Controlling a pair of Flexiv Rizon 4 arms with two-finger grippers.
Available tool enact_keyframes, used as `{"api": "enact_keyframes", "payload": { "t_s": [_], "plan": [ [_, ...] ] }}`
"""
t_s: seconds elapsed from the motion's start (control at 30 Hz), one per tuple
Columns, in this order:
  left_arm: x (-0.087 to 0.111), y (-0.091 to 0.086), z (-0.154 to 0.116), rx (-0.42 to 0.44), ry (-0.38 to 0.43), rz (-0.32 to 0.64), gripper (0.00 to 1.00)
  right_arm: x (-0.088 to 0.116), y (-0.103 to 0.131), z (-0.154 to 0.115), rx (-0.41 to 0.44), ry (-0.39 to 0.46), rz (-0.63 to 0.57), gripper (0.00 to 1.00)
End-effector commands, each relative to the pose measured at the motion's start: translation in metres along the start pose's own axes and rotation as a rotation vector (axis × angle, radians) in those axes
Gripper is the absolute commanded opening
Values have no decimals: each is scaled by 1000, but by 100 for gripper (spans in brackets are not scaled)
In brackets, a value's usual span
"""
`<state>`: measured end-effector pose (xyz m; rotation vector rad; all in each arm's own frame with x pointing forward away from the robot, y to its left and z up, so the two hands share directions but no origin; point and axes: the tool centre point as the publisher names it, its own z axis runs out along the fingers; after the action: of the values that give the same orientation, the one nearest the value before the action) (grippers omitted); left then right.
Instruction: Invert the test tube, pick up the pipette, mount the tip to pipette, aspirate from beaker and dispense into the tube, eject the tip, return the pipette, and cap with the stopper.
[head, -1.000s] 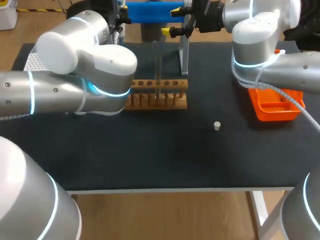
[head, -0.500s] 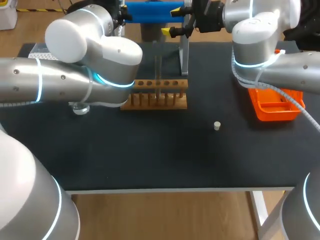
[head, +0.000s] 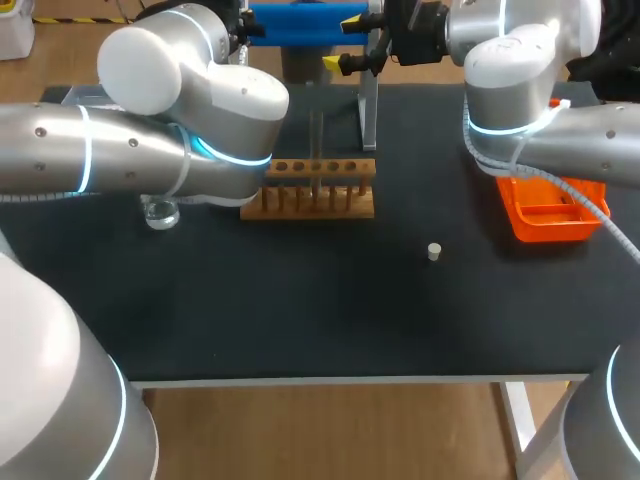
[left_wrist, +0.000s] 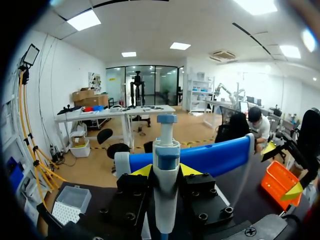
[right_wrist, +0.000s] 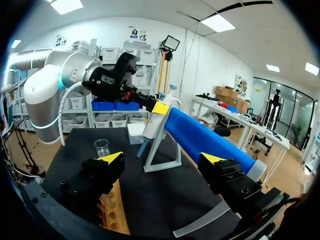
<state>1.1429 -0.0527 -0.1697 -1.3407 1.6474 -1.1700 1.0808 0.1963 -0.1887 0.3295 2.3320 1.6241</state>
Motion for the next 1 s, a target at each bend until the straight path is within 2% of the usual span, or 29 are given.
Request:
{"api": "enact_keyframes", "payload": {
  "t_s": [0.03, 0.5, 1.0],
  "plan": [
    [0, -2, 4, -8, -3, 3, 0, -1, 0, 0, 2, 3, 1, 100],
    [1, -8, 10, -37, -26, 9, 0, -1, 0, 0, 2, 3, 1, 100],
    [1, -5, 18, -47, -63, -22, 0, -1, 0, 0, 2, 3, 1, 100]
  ]
}}
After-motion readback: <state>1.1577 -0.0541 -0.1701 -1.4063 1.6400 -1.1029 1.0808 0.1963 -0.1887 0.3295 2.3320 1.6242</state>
